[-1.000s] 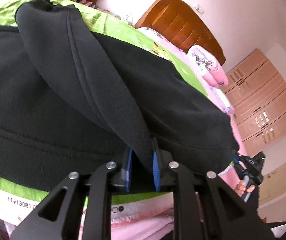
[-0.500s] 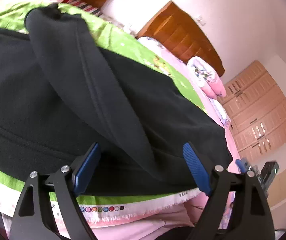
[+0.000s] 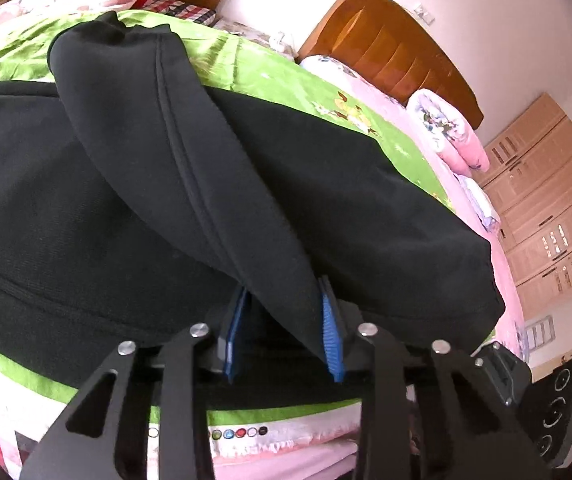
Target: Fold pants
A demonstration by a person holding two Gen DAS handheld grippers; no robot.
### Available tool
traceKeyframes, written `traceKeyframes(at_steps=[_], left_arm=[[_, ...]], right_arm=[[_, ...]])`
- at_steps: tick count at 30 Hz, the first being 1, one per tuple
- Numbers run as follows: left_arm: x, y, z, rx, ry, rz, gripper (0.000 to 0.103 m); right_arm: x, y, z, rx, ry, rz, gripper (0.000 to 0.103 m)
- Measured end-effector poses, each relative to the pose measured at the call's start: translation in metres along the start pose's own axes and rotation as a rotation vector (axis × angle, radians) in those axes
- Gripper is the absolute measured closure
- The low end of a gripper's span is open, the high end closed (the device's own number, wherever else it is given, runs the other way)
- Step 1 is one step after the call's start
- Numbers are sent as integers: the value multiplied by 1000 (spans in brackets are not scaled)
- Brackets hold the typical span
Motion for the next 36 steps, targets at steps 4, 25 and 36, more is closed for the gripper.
traceKeyframes(at_steps=[4,25,36], left_arm=[[0,7,2,-20,14,-47,83],[4,10,-10,-20,32,-67,84],[3,10,-16,-47,44,-111,59]], right_arm=[[2,-14,2,5,19,-60,77],[11,-7,-19,-37,49,-151,96],[-30,35,-38,-39,-189,-53,44]])
Point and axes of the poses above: each gripper's, at about its wrist camera, not at the fingertips, and y roughly against the way its jaws point, x to its left, z to its top, the point moved 4 cm from there along -y, roughly the way its jaws point, and after that the axes turned 5 degrees about -y, right-handed, at the moved point
